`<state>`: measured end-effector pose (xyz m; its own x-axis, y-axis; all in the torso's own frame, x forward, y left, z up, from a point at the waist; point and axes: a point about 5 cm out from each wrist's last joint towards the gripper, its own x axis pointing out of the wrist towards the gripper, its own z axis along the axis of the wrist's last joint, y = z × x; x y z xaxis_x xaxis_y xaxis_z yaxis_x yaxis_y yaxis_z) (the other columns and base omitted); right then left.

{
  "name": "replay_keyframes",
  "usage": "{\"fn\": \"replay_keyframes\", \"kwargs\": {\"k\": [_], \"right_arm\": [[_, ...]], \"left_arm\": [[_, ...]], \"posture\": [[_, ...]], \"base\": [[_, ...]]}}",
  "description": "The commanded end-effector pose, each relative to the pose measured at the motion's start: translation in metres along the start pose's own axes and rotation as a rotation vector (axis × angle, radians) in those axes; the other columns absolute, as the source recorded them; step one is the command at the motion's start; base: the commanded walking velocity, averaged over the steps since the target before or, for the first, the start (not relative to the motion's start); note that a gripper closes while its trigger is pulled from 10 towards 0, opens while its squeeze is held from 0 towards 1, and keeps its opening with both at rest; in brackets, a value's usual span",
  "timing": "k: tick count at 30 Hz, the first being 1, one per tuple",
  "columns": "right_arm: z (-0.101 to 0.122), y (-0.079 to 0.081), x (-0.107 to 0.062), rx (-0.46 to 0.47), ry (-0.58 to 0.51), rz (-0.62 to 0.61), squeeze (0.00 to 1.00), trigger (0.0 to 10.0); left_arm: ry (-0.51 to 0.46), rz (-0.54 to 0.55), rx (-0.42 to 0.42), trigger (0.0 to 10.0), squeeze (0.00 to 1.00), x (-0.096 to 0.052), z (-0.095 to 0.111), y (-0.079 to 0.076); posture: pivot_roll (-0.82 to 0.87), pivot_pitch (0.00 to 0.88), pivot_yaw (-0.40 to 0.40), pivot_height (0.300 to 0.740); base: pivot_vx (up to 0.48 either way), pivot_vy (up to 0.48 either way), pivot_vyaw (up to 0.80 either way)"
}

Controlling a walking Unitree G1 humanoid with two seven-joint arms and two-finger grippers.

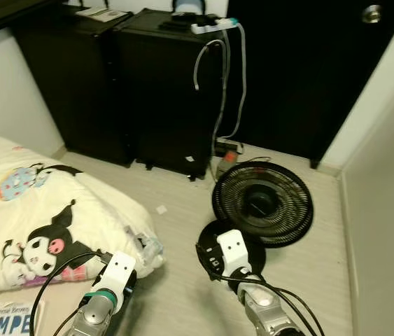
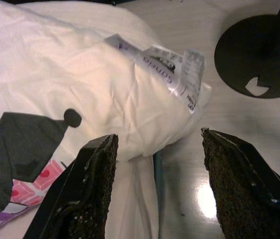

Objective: Clean up the room

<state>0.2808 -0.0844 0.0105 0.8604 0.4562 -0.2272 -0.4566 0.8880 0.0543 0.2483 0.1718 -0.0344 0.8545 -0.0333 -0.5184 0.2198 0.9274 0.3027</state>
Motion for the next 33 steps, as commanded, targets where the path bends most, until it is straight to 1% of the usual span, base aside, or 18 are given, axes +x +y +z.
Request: {"fn": "replay_keyframes", "kwargs": {"k": [1, 4, 5, 33], "right_arm": [[-0.0060, -0.0051, -0.0039, 0.012, 0.030, -0.023, 0.00, 10.0], [-0.0082, -0.0070, -0.0060, -0.069, 0.046, -0.022, 0.00, 10.0], [-0.0090, -0.0084, -0.0067, -0.074, 0.050, -0.035, 0.00, 10.0], [-0.0093, -0.0111, -0.0079, -0.085, 0.052, -0.050, 0.00, 10.0]], "left_arm": [[0.025, 0.003, 0.001, 10.0, 0.00, -0.0017, -0.0056, -0.0010], [0.026, 0.003, 0.002, 10.0, 0.00, -0.0019, -0.0060, -0.0012], [0.027, 0.004, 0.002, 10.0, 0.00, -0.0020, -0.0061, -0.0012], [0.034, 0.010, 0.019, 10.0, 0.00, -0.0020, -0.0071, -0.0006]], "posture": [[0.05, 0.000, 0.033, 0.740], [0.05, 0.000, 0.033, 0.740], [0.05, 0.000, 0.033, 0.740], [0.05, 0.000, 0.033, 0.740]], "base": [[0.000, 0.000, 0.00], [0.000, 0.000, 0.51], [0.000, 0.000, 0.77], [0.000, 0.000, 0.77]]}}
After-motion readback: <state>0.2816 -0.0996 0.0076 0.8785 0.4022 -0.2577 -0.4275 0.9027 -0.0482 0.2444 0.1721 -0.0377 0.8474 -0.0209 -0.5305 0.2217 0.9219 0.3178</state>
